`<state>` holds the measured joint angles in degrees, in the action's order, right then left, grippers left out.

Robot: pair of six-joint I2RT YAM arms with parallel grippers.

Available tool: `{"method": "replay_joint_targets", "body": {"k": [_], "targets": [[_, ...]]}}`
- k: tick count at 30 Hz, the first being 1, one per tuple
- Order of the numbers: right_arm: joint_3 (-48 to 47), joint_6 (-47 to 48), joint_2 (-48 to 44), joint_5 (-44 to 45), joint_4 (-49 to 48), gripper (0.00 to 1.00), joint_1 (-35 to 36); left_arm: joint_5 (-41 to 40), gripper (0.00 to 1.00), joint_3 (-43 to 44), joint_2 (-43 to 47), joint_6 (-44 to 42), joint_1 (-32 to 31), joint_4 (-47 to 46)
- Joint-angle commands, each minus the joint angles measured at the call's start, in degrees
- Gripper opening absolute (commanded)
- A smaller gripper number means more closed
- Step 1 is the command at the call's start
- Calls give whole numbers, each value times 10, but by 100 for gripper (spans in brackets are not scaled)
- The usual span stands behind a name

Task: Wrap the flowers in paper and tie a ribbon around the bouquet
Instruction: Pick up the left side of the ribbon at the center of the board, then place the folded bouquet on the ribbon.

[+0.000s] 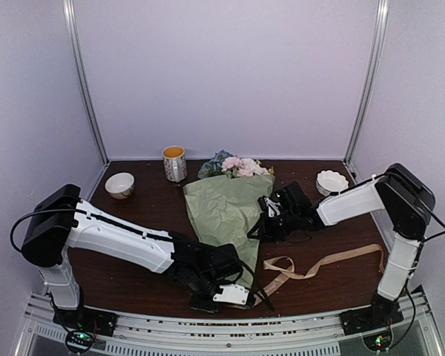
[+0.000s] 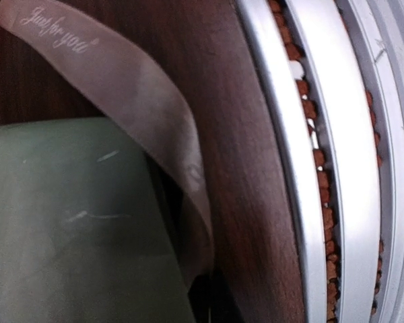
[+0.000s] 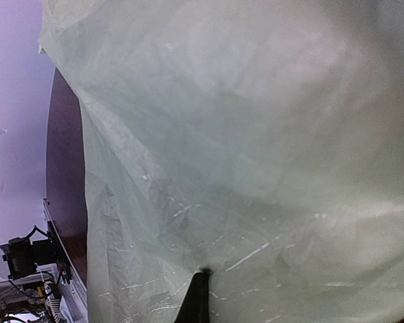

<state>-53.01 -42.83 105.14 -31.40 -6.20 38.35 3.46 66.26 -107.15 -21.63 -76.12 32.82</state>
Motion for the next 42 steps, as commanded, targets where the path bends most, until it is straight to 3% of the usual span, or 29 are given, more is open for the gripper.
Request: {"method": "replay_joint_targets", "body": {"k": [1,9,15,24,35,42], "targets": [[-20,21,-26,15,19,0,5,-35,0,0,-7,14,2,27],[-35,11,-42,1,42,0,5,-22,0,-53,46,103,19,63],[-53,-2,-42,-19,51,0,5,6,0,-51,2,147,24,123],[-80,-6,-44,-29,75,0,4,3,0,-38,-9,141,51,143],[-88,4,-52,-22,100,0,4,-38,0,-22,-33,185,156,150],[-70,0,-42,-22,84,0,4,-68,0,-26,-24,263,267,83]]}}
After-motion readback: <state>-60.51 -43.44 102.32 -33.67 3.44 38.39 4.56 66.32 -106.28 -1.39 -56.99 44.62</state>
